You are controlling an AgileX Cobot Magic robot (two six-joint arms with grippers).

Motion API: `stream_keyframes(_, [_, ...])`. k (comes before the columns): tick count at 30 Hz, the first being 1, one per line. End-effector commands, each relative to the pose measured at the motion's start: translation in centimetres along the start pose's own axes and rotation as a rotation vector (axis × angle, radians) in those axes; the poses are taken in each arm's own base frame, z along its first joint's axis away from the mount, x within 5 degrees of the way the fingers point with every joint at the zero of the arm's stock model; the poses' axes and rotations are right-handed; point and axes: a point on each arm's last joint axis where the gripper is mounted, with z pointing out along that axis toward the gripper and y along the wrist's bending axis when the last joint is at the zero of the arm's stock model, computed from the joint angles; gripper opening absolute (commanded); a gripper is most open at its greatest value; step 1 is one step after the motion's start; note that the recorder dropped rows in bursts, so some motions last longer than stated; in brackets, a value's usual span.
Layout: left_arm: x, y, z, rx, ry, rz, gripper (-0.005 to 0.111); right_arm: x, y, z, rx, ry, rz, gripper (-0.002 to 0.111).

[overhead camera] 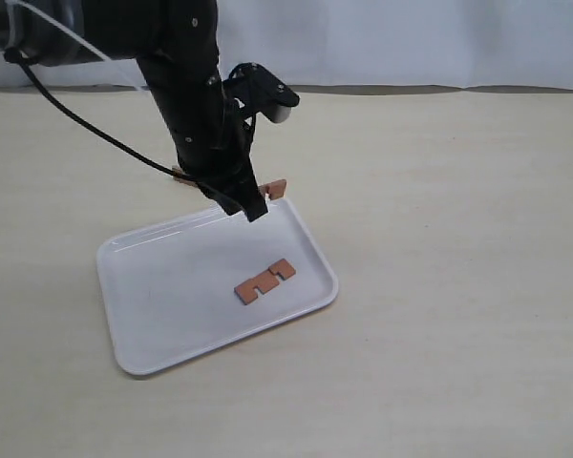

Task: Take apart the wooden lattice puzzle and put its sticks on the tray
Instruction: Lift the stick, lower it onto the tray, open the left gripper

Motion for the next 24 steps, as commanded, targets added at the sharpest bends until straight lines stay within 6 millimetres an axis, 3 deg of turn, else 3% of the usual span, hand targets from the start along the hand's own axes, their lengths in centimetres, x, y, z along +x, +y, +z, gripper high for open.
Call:
stream_keyframes(1, [-0.1, -0.5, 0.9, 0.065, 0.01, -0.012, 0.0, 0.0, 0.0, 0.0, -0.002, -0.01, -0.001, 0.005])
stream_keyframes(9, [0.4, -0.5, 4.6, 0.122, 0.118, 0.037, 0.0, 0.0, 0.0, 0.0, -0.002, -0.01, -0.001, 0.005])
stream_keyframes(14, [0.5, -0.4, 4.9, 0.125, 0.124, 0.036, 0.001, 0.0, 0.0, 0.0, -0.002, -0.01, -0.001, 0.005])
stream_keyframes(16, [0.5, -0.4, 4.9, 0.125, 0.124, 0.036, 0.01, 0.0, 0.0, 0.0, -0.002, -0.01, -0.001, 0.005])
stream_keyframes(18, [0.5, -0.5, 4.8, 0.126, 0.128, 0.029, 0.031, 0.0, 0.0, 0.0, -0.002, -0.01, -0.001, 0.005])
stream_keyframes(20, [0.5, -0.5, 4.8, 0.126, 0.128, 0.029, 0.041, 0.0, 0.0, 0.0, -0.002, -0.01, -0.001, 0.005])
stream_keyframes(24, [0.5, -0.4, 4.9, 0.124, 0.124, 0.029, 0.042, 0.0, 0.0, 0.0, -0.002, -0.01, -0.001, 0.005])
